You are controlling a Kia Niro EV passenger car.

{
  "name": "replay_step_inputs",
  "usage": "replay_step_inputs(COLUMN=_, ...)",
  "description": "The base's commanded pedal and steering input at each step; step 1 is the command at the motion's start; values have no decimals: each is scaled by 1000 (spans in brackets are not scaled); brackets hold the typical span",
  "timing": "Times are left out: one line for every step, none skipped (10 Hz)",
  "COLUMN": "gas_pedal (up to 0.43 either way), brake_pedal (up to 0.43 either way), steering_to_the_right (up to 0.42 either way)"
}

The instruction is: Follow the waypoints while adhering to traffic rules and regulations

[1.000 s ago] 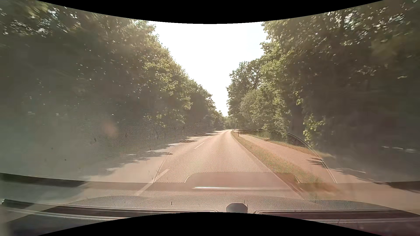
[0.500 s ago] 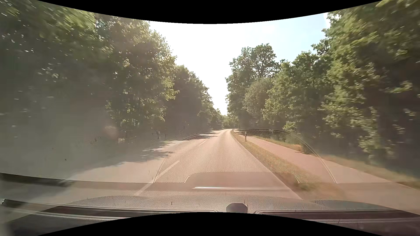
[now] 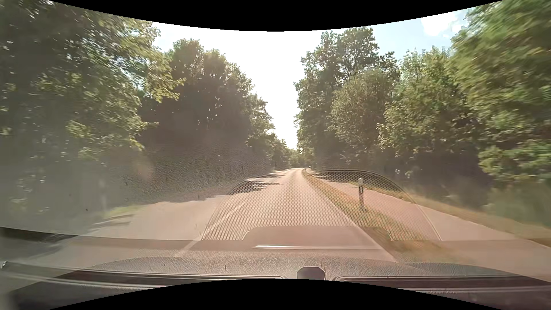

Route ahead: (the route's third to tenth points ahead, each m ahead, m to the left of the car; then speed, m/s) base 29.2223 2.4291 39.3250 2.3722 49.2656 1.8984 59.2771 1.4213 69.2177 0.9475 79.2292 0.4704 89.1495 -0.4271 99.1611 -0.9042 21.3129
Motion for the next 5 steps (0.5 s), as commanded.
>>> replay_step_inputs(gas_pedal=138, brake_pedal=6, steering_to_the_right=5)
replay_step_inputs(gas_pedal=138, brake_pedal=6, steering_to_the_right=5)
replay_step_inputs(gas_pedal=138, brake_pedal=6, steering_to_the_right=5)
replay_step_inputs(gas_pedal=138, brake_pedal=6, steering_to_the_right=5)
replay_step_inputs(gas_pedal=138, brake_pedal=6, steering_to_the_right=5)
